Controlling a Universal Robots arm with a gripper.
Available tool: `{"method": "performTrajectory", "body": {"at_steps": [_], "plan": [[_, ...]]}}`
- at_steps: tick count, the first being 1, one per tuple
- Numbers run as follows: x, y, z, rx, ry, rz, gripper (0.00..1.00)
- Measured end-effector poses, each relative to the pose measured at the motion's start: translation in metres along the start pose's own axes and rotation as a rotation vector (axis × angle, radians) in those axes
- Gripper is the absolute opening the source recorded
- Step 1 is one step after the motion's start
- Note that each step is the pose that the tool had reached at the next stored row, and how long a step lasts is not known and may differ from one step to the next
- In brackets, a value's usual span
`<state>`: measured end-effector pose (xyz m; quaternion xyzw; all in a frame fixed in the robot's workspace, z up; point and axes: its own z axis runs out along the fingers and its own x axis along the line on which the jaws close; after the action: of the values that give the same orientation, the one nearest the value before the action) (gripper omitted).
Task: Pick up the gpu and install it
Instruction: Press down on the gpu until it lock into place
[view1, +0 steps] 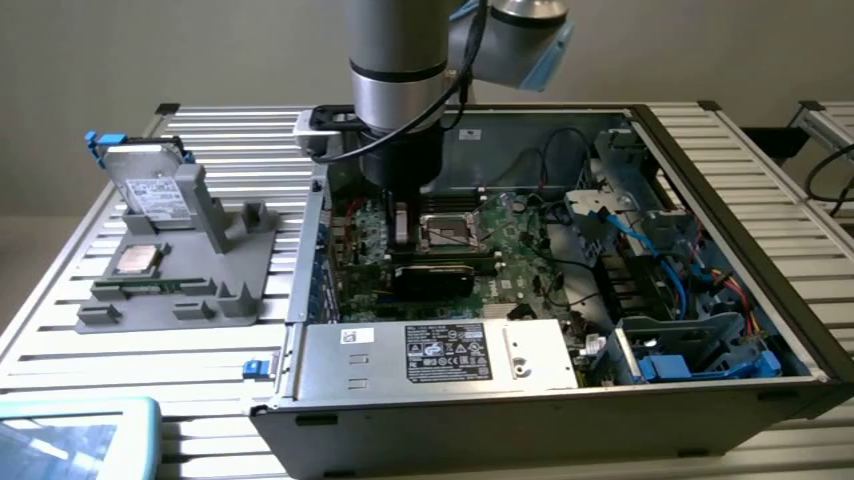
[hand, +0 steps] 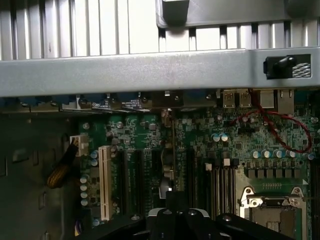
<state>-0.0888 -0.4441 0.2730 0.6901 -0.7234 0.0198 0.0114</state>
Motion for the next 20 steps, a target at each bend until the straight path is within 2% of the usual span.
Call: {"method": "performTrajectory", "body": {"at_steps": [8,16,20], "plan": [[0.0,-0.009,0.0001,-0.0002,0.0002,0.004,0.11],[0.0,-0.0252,0.0003,-0.0002,0.001,0.004,0.11],[0.0,-0.0278,0.0004,0.0018,0.0016,0.004,0.11]]}}
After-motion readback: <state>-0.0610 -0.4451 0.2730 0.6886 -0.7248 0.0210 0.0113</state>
